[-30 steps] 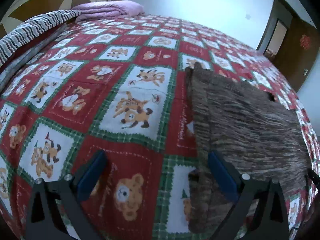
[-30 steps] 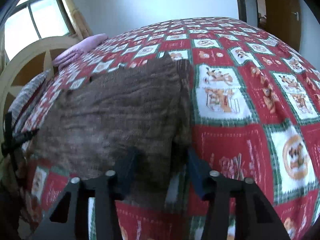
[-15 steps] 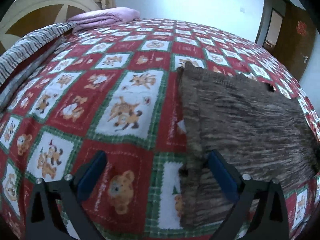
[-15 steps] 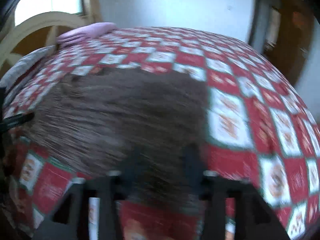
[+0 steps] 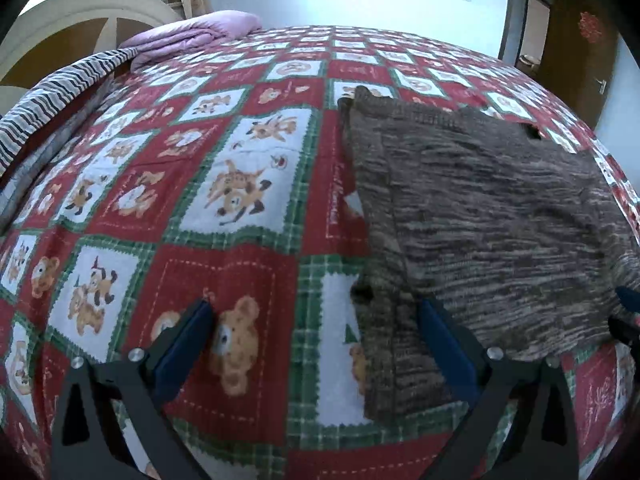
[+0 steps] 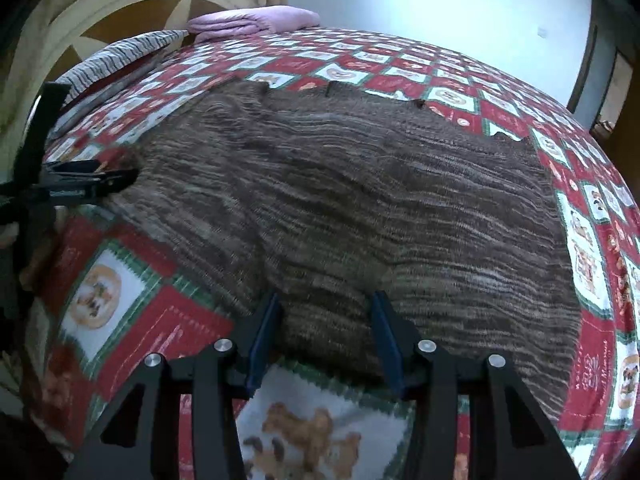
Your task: Fold small clothes
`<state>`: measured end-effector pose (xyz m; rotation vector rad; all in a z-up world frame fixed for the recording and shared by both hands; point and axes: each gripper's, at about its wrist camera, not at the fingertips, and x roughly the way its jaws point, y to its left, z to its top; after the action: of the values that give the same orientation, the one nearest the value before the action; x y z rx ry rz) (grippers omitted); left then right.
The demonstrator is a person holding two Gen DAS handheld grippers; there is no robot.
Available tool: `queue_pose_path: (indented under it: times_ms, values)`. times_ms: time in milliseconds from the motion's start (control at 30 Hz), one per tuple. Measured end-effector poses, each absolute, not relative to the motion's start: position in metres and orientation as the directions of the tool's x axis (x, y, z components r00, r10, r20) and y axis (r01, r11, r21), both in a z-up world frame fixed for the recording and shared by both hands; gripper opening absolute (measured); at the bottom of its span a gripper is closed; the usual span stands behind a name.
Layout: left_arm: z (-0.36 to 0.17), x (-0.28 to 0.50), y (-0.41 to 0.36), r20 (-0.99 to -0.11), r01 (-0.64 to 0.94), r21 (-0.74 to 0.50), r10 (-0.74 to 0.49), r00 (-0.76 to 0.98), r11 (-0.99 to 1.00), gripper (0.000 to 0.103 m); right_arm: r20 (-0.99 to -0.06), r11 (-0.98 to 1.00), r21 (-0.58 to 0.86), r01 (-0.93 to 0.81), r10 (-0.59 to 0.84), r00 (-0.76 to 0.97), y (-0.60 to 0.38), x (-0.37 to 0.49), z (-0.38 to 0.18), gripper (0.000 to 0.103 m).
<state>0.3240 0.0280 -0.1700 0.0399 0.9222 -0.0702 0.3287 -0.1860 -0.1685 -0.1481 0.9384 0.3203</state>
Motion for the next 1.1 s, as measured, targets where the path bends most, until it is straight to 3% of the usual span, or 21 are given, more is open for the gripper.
queue_pose_path:
  times_ms: [233, 333, 433, 500, 633, 767, 833, 900, 1100]
  values:
    - [-0.171, 0.322, 0.03, -0.787, 0.069, -0.008, -0.05, 0.615, 0.998, 0.103, -0.716, 0.957, 0.21, -0.201, 0.291, 0.634, -0.234, 0.388, -0.134, 0.049]
    - [-0.171, 0.319, 0.029, -0.777, 0.065, -0.003, -0.043, 0.628, 0.998, 0.103, -0.744, 0.963, 0.254, -0.09, 0.253, 0.619, -0.26, 0.433, -0.14, 0.049]
    - [-0.171, 0.317, 0.03, -0.766, 0.063, -0.014, -0.051, 0.641, 0.998, 0.103, -0.816, 0.988, 0.145, -0.056, 0.152, 0.558, -0.257, 0.467, -0.161, 0.049]
    - [-0.17, 0.316, 0.034, -0.759, 0.068, -0.036, -0.072, 0.647, 0.997, 0.103, -0.805, 0.999, 0.029, -0.021, 0.036, 0.592, -0.255, 0.482, -0.163, 0.049]
    - [-0.17, 0.314, 0.036, -0.75, 0.07, -0.058, -0.09, 0.656, 0.996, 0.103, -0.774, 0.997, -0.019, 0.073, -0.061, 0.63, -0.243, 0.484, -0.145, 0.049]
    - [-0.171, 0.313, 0.029, -0.745, 0.065, -0.01, -0.05, 0.665, 0.998, 0.103, -0.783, 0.968, 0.01, -0.25, 0.163, 0.6, -0.165, 0.47, -0.141, 0.049]
    - [-0.171, 0.313, 0.031, -0.744, 0.065, -0.022, -0.06, 0.665, 0.998, 0.103, -0.821, 0.952, -0.037, -0.304, 0.145, 0.553, -0.137, 0.478, -0.155, 0.049]
    - [-0.172, 0.313, 0.031, -0.747, 0.066, -0.016, -0.055, 0.663, 0.998, 0.103, -0.82, 0.96, -0.092, -0.266, 0.079, 0.567, -0.129, 0.5, -0.166, 0.05]
    - [-0.173, 0.313, 0.027, -0.747, 0.065, 0.004, -0.04, 0.664, 0.998, 0.103, -0.8, 1.0, 0.01, 0.014, -0.001, 0.6, -0.166, 0.555, -0.157, 0.051]
